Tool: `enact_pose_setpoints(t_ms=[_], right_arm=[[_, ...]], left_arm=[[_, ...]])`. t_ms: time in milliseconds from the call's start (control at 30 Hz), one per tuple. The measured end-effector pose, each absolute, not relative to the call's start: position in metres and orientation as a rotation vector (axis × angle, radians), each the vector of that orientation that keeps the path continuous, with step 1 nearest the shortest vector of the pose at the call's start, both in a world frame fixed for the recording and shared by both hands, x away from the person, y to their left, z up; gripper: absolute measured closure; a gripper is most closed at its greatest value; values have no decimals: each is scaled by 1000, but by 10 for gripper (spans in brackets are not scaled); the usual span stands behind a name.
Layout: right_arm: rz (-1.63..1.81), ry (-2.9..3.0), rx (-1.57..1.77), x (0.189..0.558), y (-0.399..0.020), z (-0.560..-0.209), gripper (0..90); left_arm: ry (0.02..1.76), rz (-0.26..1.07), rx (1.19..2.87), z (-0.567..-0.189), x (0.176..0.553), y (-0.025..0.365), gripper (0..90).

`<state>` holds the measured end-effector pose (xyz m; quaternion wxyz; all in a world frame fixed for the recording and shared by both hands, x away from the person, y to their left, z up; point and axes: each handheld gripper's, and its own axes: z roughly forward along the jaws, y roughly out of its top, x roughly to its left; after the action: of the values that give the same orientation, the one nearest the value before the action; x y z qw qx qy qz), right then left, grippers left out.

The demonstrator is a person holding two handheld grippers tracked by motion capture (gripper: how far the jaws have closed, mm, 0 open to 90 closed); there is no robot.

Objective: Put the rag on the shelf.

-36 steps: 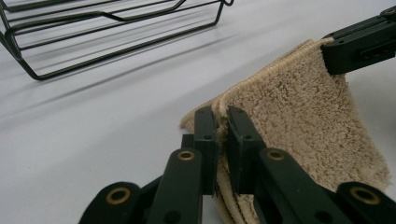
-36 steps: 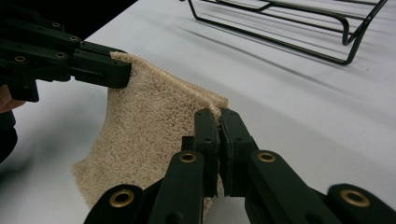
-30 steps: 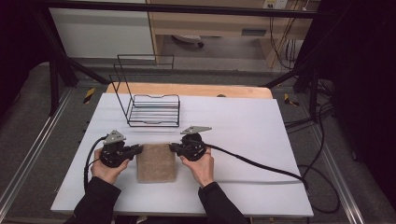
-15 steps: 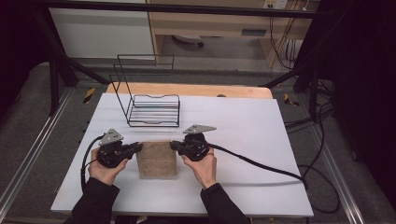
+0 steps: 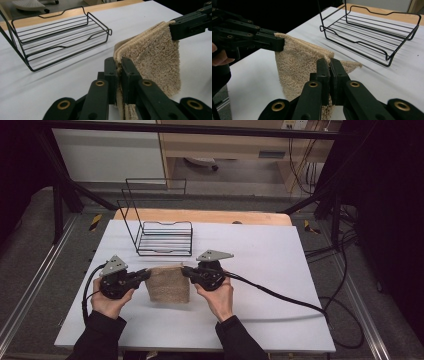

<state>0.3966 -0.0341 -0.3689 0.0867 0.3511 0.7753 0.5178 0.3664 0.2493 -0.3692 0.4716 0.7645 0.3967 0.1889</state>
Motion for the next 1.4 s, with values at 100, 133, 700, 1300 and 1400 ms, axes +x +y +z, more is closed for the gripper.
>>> enact_pose_setpoints(t_ms=[100,133,700,1300,1400], right_arm=[[1551,2300,1034,397,-34,-366,873],[1551,2297,1030,397,-34,-365,873],[1593,2228,968,397,-35,-344,876],[1647,2148,905,397,-31,-319,876],[1658,2129,892,399,-29,-314,876]], left_arm=[[959,474,1868,-365,365,249,837],[957,481,1866,-364,364,249,836],[929,520,1816,-343,365,248,838],[902,572,1731,-326,365,254,839],[898,580,1716,-322,367,256,840]])
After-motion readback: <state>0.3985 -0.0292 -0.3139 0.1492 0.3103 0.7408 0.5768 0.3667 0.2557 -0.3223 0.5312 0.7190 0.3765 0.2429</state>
